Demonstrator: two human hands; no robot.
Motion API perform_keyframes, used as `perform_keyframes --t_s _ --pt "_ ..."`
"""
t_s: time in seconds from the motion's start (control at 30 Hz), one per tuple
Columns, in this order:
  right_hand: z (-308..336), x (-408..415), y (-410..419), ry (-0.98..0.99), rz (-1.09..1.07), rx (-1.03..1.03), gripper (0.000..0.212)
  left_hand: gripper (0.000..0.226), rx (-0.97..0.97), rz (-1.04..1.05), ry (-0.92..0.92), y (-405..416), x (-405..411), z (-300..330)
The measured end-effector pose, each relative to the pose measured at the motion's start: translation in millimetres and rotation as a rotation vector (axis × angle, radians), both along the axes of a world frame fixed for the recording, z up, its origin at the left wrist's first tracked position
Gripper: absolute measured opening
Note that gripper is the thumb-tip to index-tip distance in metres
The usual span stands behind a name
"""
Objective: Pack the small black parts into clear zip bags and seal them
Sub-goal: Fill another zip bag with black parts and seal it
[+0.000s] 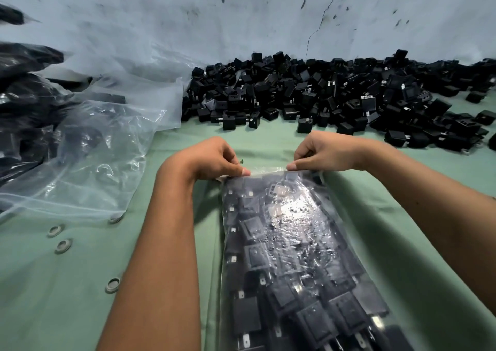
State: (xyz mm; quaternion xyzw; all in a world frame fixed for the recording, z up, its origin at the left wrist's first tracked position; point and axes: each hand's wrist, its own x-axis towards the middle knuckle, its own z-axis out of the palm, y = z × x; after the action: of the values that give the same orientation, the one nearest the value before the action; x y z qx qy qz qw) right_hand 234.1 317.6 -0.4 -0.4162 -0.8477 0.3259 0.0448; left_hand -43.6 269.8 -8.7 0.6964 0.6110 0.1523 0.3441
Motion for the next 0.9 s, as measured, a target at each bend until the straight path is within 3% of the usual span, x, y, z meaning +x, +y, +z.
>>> perform_keyframes --t_s 0.17,0.43,0.57,0.7,0.77,0.83,0.9 --pt "-3 26 -1 0.089 -0.081 -0.093 0.030 0.023 -0.073 -0.058 0.037 4 -7 -1" --pt "-12 31 -10 0.051 -0.235 0.135 0.050 0.033 -0.073 0.002 -0.063 -1 -10 -12" --pt "-9 32 -17 0.020 -0.306 0.150 0.055 0.060 -0.057 0.116 -0.145 -19 -9 -12" --pt "-25 24 -31 0.079 -0.436 0.306 0.058 0.052 -0.048 0.139 -0.052 -33 -8 -2" --pt "-23 23 -43 0.089 -0.538 0.311 0.061 0.053 0.059 0.239 0.085 -40 -6 1" --pt "-13 29 -60 0.033 -0.569 0.197 0.072 0.061 0.195 0.412 0.316 -52 -9 1" --pt "-4 35 -85 -0.016 -0.506 -0.039 0.083 0.069 0.148 0.527 0.342 -74 -12 1"
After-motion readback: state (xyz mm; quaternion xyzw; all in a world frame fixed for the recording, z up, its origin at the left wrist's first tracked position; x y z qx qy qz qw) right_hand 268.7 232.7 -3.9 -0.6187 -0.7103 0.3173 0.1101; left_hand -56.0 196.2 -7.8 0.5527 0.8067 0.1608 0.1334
